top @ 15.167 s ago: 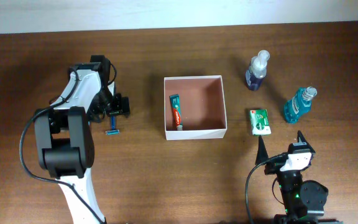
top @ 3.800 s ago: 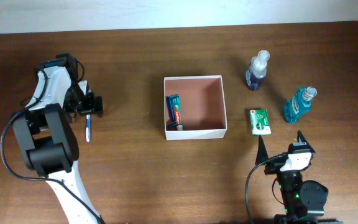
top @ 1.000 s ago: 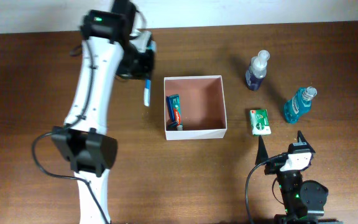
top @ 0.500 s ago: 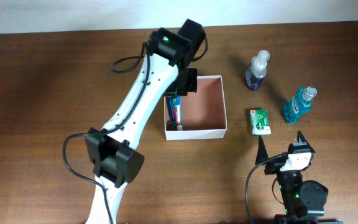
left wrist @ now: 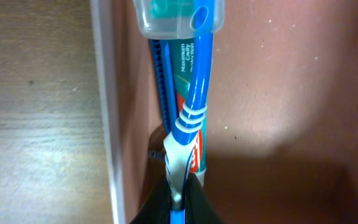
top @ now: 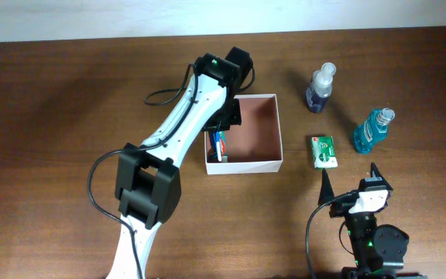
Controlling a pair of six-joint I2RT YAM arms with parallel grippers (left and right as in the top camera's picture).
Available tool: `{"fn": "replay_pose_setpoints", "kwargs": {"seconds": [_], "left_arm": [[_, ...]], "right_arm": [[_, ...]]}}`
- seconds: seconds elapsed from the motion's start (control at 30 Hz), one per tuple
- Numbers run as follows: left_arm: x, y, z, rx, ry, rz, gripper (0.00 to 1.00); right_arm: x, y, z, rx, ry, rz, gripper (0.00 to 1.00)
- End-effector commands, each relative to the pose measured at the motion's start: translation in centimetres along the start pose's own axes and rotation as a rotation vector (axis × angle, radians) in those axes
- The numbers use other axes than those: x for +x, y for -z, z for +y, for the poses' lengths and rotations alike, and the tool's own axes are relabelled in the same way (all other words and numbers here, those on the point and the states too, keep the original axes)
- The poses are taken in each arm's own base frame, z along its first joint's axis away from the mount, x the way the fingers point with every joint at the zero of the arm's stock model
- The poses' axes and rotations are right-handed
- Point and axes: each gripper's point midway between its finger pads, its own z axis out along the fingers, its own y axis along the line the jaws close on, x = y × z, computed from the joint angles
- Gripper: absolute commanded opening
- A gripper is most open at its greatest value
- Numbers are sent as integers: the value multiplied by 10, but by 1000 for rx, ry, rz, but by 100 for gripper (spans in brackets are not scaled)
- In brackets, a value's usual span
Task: Pack container
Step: 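Lower the toothbrush beside the toothpaste and open the left gripper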
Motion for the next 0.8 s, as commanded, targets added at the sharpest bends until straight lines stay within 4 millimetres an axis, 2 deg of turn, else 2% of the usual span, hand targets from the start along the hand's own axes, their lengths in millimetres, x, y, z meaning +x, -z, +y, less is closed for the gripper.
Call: {"fn": "replay_pose_setpoints", "kwargs": {"seconds": [0.0,0.17,0.43,0.6,0.77], "left_arm": [[-1,-19,6,-35,-10,17,1],[-1,-28,5,-40,-10,26,1],[6,-28,8,-55,-16,50,1],[8,-28,6,-54,-160,57,1],[9,-27,2,-52,-216,53,0]], "right_arm": [[2,0,-1,5,-5,3,98],[2,0,-1,5,-5,3,98],[2,0,-1,5,-5,3,98],[2,0,-1,5,-5,3,98],[2,0,-1,5,-5,3,98]]}}
